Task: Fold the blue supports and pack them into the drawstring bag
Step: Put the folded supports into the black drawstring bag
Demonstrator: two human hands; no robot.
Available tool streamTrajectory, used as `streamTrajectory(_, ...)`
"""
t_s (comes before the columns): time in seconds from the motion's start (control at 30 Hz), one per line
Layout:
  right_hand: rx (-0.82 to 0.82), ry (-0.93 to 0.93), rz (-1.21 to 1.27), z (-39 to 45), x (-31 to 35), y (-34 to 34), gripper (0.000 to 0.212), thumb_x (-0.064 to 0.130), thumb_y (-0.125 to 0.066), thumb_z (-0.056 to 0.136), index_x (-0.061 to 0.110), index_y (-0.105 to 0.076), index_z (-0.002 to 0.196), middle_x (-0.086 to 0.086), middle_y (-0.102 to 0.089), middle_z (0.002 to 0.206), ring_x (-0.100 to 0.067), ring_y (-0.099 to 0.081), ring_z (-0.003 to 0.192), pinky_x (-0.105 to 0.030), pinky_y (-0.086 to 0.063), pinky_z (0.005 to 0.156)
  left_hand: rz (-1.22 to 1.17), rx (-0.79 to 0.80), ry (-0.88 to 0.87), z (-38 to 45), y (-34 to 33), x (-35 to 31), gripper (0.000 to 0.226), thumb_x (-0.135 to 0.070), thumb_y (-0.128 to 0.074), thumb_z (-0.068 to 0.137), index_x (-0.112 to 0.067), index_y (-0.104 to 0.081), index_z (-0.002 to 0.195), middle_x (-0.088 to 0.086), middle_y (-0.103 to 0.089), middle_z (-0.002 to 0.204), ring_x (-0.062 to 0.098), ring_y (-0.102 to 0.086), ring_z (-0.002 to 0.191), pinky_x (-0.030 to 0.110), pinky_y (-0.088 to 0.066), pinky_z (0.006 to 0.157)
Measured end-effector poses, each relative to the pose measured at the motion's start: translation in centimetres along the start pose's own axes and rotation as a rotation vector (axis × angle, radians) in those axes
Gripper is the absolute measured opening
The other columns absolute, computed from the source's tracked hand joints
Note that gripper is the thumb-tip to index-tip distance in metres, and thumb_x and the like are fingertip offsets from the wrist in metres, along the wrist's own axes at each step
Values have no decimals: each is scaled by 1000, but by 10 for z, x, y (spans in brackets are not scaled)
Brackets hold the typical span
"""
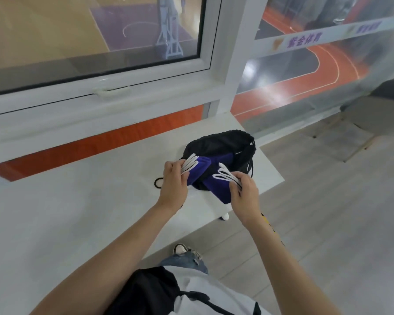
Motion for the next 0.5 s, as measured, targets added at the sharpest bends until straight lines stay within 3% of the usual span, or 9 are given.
streamTrajectory(0.13, -41, 40, -19, 50, -14, 13, 24, 12, -56, 99, 19, -62, 121, 8, -66, 112, -16, -60, 102, -53, -50, 95, -61, -15, 39, 49, -27, -12, 37, -14, -46, 105, -13, -43, 142, -3, -35, 121, 15, -48, 109, 22, -41, 95)
streamTrajectory(0.3, -68, -17, 32, 104, -26, 26, 23, 9, -54, 100, 18, -62, 120, 21, -61, 104, -10, -58, 93, -39, -53, 85, -70, 1, 131, 89, -44, -9, 35, -14, -48, 105, -15, -46, 140, -5, -35, 122, 16, -50, 112, 24, -43, 99)
streamTrajectory(0.4, 4, -43, 38, 130, -38, 16, 23, 14, -53, 101, 24, -60, 120, 14, -63, 109, -14, -61, 94, -40, -54, 82, -49, -19, 170, 103, -44, -3, 32, -14, -49, 104, -14, -49, 136, -5, -36, 122, 13, -49, 111, 25, -41, 101)
streamTrajectory(0.5, 107, -21, 11, 155, -46, 6, 24, 14, -52, 102, 23, -60, 123, 12, -65, 115, -12, -60, 99, -32, -50, 84, -24, -53, 171, 116, -46, 2, 29, -13, -51, 103, -13, -52, 133, -2, -39, 121, 13, -48, 109, 23, -40, 100)
Point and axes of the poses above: each hand's wrist, its own z-axis towards the middle knuckle, its own y-axis out of the back of the hand, x = y × z, the point moved 5 cm from there along z, towards the middle knuckle
